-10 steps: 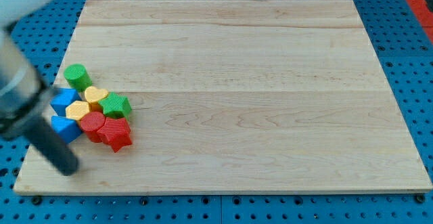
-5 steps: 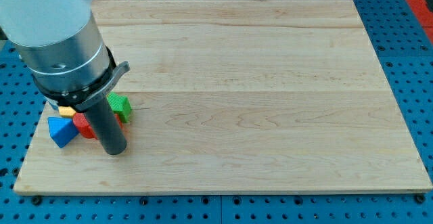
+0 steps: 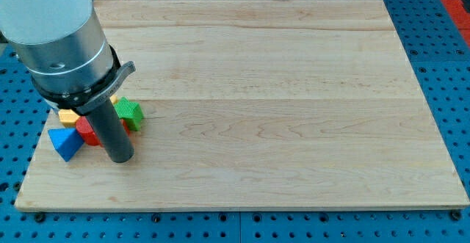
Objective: Push the red blocks into a group of blocks
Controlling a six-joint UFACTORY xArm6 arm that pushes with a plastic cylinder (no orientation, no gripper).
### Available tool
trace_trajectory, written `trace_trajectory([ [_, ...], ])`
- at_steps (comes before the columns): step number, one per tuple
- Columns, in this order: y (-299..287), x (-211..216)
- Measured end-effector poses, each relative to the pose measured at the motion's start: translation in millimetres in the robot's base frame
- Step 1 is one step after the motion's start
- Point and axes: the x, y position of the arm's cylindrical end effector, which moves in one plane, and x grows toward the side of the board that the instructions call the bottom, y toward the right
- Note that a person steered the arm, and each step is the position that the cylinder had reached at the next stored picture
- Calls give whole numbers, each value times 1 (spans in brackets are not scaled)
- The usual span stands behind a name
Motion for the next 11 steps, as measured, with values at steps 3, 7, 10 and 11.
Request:
trace_trajectory([
  [3, -11, -21],
  [7, -46, 40],
  [10, -47, 25],
  [11, -62, 33],
])
